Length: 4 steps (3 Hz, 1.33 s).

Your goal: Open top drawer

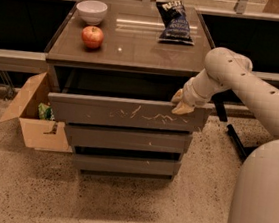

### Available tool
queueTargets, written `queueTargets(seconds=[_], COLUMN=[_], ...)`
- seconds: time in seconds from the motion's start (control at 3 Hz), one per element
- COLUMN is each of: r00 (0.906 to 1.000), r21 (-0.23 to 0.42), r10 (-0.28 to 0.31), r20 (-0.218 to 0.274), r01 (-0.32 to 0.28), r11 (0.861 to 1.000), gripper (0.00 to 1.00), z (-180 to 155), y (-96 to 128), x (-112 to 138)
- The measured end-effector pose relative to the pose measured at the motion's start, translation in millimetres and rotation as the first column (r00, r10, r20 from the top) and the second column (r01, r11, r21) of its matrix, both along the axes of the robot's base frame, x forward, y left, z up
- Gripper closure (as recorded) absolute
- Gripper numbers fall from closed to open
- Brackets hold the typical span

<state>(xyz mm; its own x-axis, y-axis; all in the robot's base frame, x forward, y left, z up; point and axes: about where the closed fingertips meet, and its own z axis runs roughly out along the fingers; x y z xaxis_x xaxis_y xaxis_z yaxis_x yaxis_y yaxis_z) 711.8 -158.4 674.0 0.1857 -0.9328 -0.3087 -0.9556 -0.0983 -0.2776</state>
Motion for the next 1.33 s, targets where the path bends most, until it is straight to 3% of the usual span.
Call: queueTargets(seconds=[0.67, 1.0, 1.33], r00=[1.0000, 0.9995, 0.9984], r21=[0.000, 0.005, -0.013], r10=[0.000, 0.030, 0.039], r20=[0.000, -0.013, -0.042], r01=[0.000, -0.030, -0.040], r11=[1.000, 1.000, 0.999], gripper=[0.35, 0.12, 0.00], z=[0.0, -3.7, -4.7], y=[0.0, 0.9, 1.6], x=[0.0, -4.1, -11.9])
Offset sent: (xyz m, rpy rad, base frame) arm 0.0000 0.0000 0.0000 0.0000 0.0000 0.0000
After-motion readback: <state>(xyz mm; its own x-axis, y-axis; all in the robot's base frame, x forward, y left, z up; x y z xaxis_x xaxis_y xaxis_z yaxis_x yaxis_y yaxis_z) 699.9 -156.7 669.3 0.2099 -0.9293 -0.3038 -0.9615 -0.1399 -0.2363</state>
